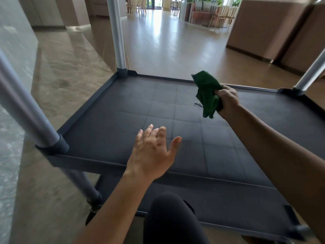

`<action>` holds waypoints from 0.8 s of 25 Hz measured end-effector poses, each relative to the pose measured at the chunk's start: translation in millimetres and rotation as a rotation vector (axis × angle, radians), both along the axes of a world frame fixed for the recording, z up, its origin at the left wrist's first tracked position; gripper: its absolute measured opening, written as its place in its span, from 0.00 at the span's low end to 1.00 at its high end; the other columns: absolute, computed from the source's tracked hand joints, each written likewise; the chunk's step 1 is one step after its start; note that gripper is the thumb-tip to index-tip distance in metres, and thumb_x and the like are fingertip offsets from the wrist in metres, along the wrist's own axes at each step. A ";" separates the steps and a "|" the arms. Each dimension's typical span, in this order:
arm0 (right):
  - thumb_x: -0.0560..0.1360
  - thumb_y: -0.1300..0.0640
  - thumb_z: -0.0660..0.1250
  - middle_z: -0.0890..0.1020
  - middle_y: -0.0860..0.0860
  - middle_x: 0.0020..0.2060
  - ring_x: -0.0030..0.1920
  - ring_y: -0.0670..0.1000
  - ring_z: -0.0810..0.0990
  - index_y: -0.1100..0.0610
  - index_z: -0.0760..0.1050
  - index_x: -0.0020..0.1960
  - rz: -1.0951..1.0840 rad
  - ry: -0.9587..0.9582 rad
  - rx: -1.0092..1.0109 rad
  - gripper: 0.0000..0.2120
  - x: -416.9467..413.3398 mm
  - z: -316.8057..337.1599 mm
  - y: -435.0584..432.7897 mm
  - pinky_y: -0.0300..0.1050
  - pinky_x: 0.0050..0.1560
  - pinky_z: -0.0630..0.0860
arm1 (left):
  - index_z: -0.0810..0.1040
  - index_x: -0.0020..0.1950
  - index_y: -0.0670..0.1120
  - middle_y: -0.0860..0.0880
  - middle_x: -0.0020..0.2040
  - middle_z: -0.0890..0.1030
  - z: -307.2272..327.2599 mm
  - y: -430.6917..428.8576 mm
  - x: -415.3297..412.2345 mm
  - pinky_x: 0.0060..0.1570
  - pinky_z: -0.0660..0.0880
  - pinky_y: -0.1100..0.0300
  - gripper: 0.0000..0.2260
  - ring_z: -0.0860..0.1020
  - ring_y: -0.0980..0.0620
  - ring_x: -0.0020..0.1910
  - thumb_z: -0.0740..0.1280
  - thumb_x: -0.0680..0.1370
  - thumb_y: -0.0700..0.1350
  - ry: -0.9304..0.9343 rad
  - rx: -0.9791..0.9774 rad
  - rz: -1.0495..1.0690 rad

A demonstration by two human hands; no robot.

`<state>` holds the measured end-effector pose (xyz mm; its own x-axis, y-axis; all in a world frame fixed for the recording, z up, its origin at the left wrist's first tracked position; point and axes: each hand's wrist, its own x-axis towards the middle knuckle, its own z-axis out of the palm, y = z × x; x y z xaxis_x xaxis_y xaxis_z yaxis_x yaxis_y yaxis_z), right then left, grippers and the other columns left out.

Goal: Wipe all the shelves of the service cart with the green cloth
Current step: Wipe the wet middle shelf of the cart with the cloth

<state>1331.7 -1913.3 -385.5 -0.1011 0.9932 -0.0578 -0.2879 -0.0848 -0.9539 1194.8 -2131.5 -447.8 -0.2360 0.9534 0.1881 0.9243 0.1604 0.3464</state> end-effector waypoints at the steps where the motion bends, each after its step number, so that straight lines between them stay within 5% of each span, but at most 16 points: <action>1: 0.74 0.76 0.49 0.80 0.63 0.41 0.36 0.58 0.80 0.68 0.71 0.45 -0.012 0.042 -0.099 0.13 1.0 0.8 -1.9 0.52 0.38 0.79 | 0.59 0.75 0.45 0.47 0.74 0.66 -0.3 1.9 -1.0 0.74 0.45 0.52 0.40 0.53 0.50 0.77 0.36 0.73 0.68 0.001 0.001 -0.002; 4: 0.78 0.71 0.50 0.73 0.65 0.50 0.45 0.62 0.76 0.69 0.68 0.52 0.055 0.131 -0.254 0.08 3.5 -0.4 -8.7 0.59 0.50 0.74 | 0.62 0.74 0.44 0.47 0.73 0.67 0.3 7.0 -2.5 0.74 0.47 0.52 0.40 0.55 0.49 0.76 0.35 0.73 0.67 0.009 0.008 -0.022; 7: 0.79 0.65 0.50 0.77 0.63 0.44 0.42 0.61 0.79 0.67 0.66 0.57 0.203 0.142 -0.311 0.11 5.8 -3.3 -20.5 0.57 0.44 0.76 | 0.63 0.73 0.44 0.46 0.73 0.68 -1.5 14.5 -4.7 0.74 0.49 0.51 0.35 0.56 0.49 0.76 0.38 0.76 0.64 -0.010 -0.014 -0.042; 10: 0.78 0.63 0.50 0.82 0.62 0.35 0.33 0.60 0.83 0.67 0.71 0.50 0.222 0.234 -0.345 0.12 5.5 2.2 -27.9 0.53 0.30 0.80 | 0.66 0.71 0.43 0.45 0.71 0.70 -1.1 17.1 -5.6 0.74 0.52 0.51 0.28 0.59 0.48 0.75 0.45 0.81 0.58 -0.026 0.007 -0.049; 14: 0.74 0.63 0.56 0.78 0.61 0.48 0.42 0.59 0.80 0.63 0.70 0.58 0.174 0.281 -0.327 0.14 2.5 11.1 -34.5 0.51 0.45 0.77 | 0.71 0.68 0.40 0.42 0.67 0.74 9.7 11.4 -3.8 0.73 0.57 0.54 0.19 0.65 0.47 0.73 0.55 0.82 0.48 -0.104 0.086 -0.073; 20: 0.66 0.62 0.62 0.82 0.58 0.32 0.31 0.56 0.82 0.63 0.73 0.47 0.151 0.317 -0.414 0.10 7.6 44.6 -77.4 0.46 0.33 0.80 | 0.71 0.68 0.42 0.44 0.64 0.76 60.3 7.2 11.0 0.62 0.67 0.59 0.16 0.72 0.49 0.65 0.56 0.83 0.46 -0.539 0.023 -0.045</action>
